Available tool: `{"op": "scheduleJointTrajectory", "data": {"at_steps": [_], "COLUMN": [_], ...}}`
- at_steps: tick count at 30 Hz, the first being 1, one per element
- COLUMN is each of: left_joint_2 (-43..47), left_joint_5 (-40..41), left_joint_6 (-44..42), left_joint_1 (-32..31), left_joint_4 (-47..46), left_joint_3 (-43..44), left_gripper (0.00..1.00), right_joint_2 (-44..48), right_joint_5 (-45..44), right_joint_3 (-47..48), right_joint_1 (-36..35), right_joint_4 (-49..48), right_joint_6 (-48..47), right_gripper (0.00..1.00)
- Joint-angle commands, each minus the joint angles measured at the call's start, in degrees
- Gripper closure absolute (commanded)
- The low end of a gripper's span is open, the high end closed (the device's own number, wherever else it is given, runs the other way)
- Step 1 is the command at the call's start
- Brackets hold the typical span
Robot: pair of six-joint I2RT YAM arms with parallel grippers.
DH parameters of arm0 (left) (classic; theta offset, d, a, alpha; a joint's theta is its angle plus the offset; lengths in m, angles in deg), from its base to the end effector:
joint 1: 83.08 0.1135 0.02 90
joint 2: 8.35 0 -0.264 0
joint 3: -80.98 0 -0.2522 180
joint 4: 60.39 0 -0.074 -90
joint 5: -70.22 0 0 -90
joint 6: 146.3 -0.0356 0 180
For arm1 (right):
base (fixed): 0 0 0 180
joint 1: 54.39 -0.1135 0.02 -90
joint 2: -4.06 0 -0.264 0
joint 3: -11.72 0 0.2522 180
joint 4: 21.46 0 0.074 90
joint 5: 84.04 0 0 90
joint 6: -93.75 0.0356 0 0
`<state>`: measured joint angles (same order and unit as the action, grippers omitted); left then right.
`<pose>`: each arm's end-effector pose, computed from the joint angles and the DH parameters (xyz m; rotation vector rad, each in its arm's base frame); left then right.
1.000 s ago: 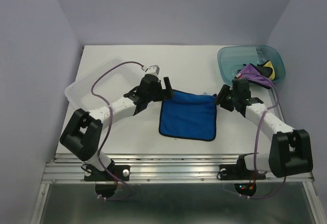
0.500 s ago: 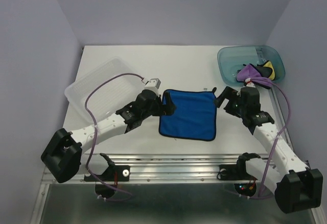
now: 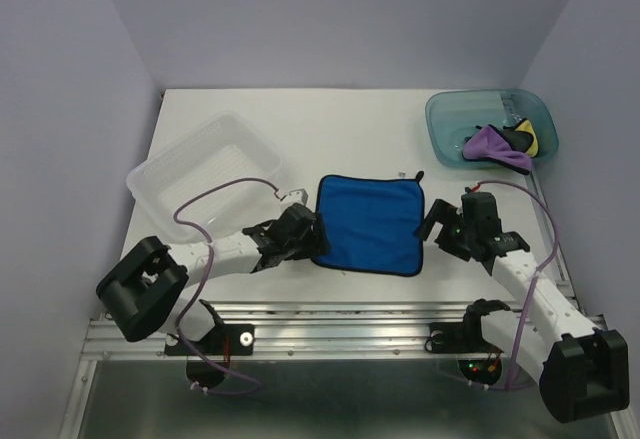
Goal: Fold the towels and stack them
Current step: Flatten out the crumpled towel
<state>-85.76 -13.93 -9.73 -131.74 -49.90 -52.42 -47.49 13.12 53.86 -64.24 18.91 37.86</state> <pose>0.1753 -0.1938 0.1698 -0.0117 2.4016 -0.7199 0.1719 0.0343 0.1955 0.4679 2.4488 0.4862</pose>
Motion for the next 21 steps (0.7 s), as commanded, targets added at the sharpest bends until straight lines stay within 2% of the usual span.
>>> {"op": "scheduleJointTrajectory", "data": {"at_steps": [1, 6, 13, 17, 21], "left_joint_2": [-3.18, -5.65, -7.49, -8.37, -11.09], "left_joint_5": [4.34, 5.75, 8.56, 9.01, 9.89], "left_joint_6": [3.53, 4.24, 5.29, 5.99, 6.35], "left_joint_1": [-0.2, -0.46, -3.36, -3.81, -3.81], "left_joint_4": [3.17, 7.22, 14.68, 15.84, 16.19], "left_joint_3": [3.54, 5.57, 7.85, 7.94, 9.43], "left_gripper": [0.25, 0.43, 0.48, 0.5, 0.58], "right_joint_2": [-1.18, -1.62, -1.63, -1.62, -1.45], "right_joint_5": [-0.3, -0.3, 0.14, -0.04, 0.31], "right_joint_3": [0.01, 0.09, -0.08, -0.26, -0.26], "right_joint_1": [-0.52, -0.52, -0.52, -0.52, -0.52], "right_joint_4": [-1.03, -1.39, -1.56, -1.82, -2.0], "right_joint_6": [-0.01, -0.53, -0.62, -0.62, -0.88], "right_gripper": [0.0, 0.0, 0.0, 0.0, 0.0]}}
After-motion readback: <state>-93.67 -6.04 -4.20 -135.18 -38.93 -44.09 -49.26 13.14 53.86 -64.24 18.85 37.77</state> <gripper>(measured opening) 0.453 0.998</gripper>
